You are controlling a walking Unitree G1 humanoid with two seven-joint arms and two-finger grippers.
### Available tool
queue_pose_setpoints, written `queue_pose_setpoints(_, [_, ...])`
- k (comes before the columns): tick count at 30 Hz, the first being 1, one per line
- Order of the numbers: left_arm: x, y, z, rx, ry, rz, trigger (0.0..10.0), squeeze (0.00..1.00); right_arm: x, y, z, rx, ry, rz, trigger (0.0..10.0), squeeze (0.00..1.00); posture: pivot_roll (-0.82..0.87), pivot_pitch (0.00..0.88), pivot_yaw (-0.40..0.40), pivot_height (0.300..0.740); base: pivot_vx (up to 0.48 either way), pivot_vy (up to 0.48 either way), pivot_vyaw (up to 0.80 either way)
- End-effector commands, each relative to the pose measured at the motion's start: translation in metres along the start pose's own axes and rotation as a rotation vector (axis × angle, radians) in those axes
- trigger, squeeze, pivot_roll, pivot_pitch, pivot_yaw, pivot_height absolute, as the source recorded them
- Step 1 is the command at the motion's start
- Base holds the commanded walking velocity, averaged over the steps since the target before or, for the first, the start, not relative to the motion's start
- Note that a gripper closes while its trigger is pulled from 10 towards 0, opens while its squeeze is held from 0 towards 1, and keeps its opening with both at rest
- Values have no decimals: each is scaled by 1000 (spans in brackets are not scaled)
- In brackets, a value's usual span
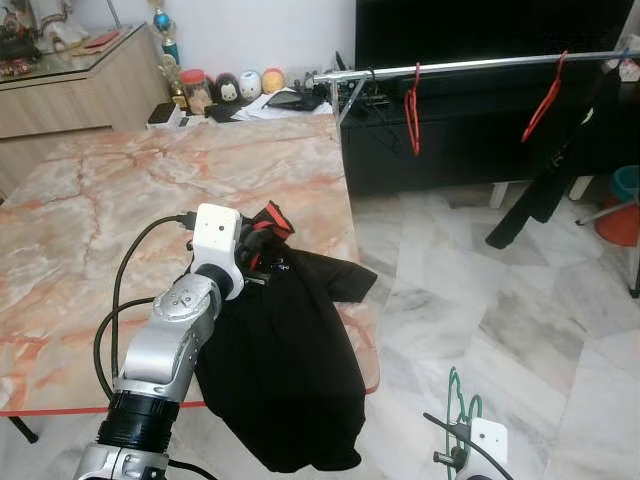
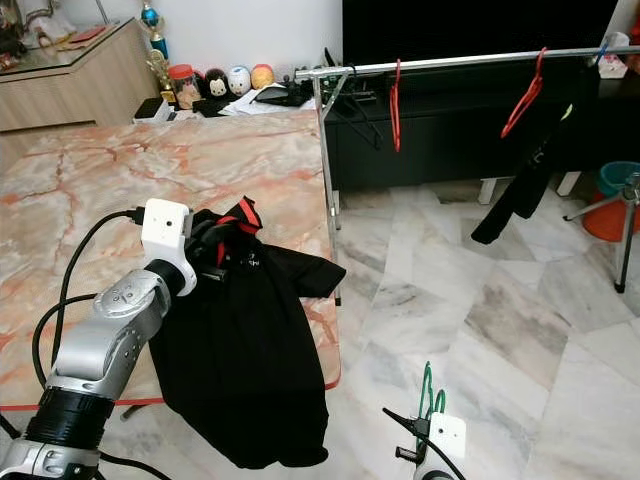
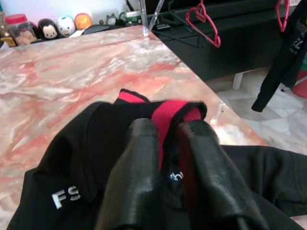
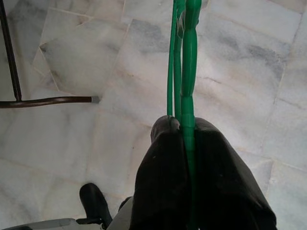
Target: Hang hanger
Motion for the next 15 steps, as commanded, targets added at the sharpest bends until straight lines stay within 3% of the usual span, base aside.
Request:
queue_pose_setpoints(1, [1, 1, 4, 9, 6, -20, 10000, 1000, -4, 5, 1, 10, 16, -4, 10000, 0, -165, 16, 106, 740, 0, 0, 0])
queue_pose_setpoints(7, [7, -1, 13, -12, -11, -23, 10000, 1000, -3, 4, 0, 11, 16, 0, 10000, 0, -161, 27, 102, 740, 0, 0, 0])
queue_pose_setpoints(12, [18, -1, 30, -36, -87, -24, 10000, 1000, -3, 4, 0, 12, 16, 5, 10000, 0, -154, 29, 98, 740, 0, 0, 0])
queue_pose_setpoints(14, [18, 11, 40, 45, -130, -44, 10000, 1000, -3, 3, 0, 11, 16, 8, 10000, 0, -153, 29, 98, 740, 0, 0, 0])
queue_pose_setpoints(15, [11, 29, 50, 178, -147, -88, 10000, 1000, -2, 4, 0, 12, 16, 10, 10000, 0, -157, 27, 97, 740, 0, 0, 0])
Point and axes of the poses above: a point about 5 cm out from each wrist's last joint towards the gripper, its own z axis pointing back from the gripper into the wrist, its own x axis along the axis of the wrist's last joint, y = z × x, the point moved 2 cm from there along -z, pointing out of the wrist towards the gripper, and after that the axes turned 1 degree about -z, right-handed, at the moved point
